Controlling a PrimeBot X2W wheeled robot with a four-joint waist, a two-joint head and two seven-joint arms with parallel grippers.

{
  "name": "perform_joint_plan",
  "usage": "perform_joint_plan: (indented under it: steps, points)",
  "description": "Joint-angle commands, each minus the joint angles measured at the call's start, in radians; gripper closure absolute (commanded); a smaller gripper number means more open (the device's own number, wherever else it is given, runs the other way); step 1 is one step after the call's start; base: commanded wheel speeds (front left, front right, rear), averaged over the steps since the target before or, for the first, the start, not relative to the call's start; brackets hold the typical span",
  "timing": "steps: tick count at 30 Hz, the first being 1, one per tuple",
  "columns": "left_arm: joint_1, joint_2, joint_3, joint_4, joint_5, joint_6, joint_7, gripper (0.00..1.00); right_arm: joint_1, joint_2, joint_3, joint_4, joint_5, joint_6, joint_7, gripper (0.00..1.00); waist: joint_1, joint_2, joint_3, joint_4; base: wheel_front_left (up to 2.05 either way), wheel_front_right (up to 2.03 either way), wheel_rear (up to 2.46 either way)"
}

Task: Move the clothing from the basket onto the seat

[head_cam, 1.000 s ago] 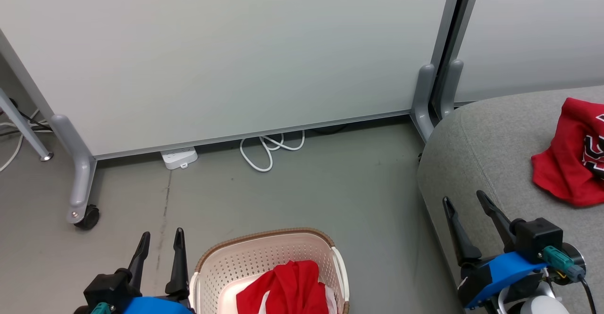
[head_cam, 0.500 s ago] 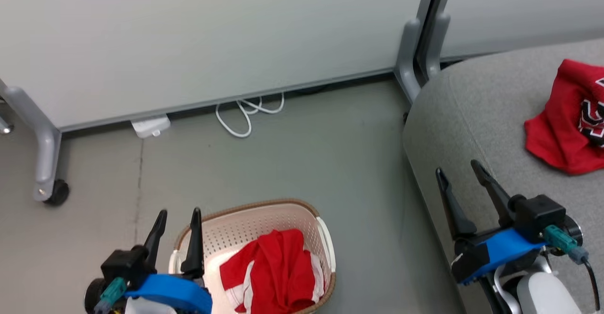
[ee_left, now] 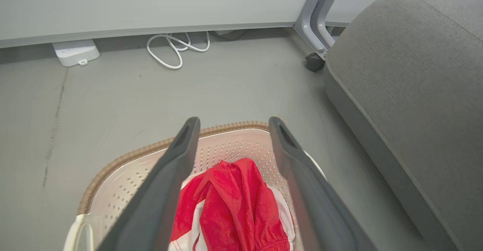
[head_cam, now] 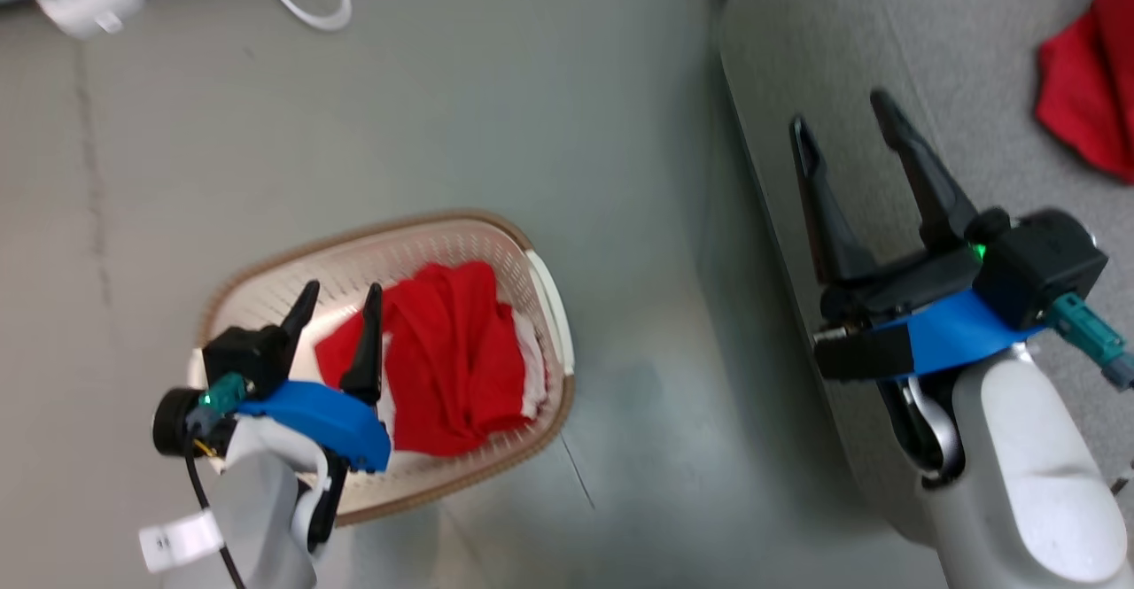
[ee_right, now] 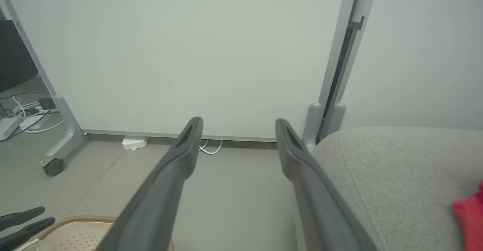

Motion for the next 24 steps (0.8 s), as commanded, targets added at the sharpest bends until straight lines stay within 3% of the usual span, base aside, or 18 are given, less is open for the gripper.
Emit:
perform_joint_plan:
  steps: [1, 14, 24]
  points:
    - [-0.042, 0.014, -0.011, 0.022, -0.011, 0.0, 0.002, 0.0, -0.037, 0.008, 0.004, -0.009, -0.005, 0.0, -0.013, 0.0, -0.0004, 0.0, 0.151, -0.086, 0.0, 0.0, 0.0]
    - [-0.273, 0.065, -0.067, 0.314, -0.16, 0.0, 0.127, 0.0, -0.186, 0.045, 0.073, -0.026, -0.016, 0.0, -0.068, 0.0, -0.0004, 0.0, 0.403, -0.178, 0.0, 0.0, 0.0]
    - [-0.372, 0.074, -0.089, 0.424, -0.222, 0.0, 0.171, 0.0, -0.201, 0.051, 0.1, -0.045, -0.023, 0.0, -0.084, 0.0, -0.0004, 0.0, 0.472, -0.185, 0.0, 0.0, 0.0]
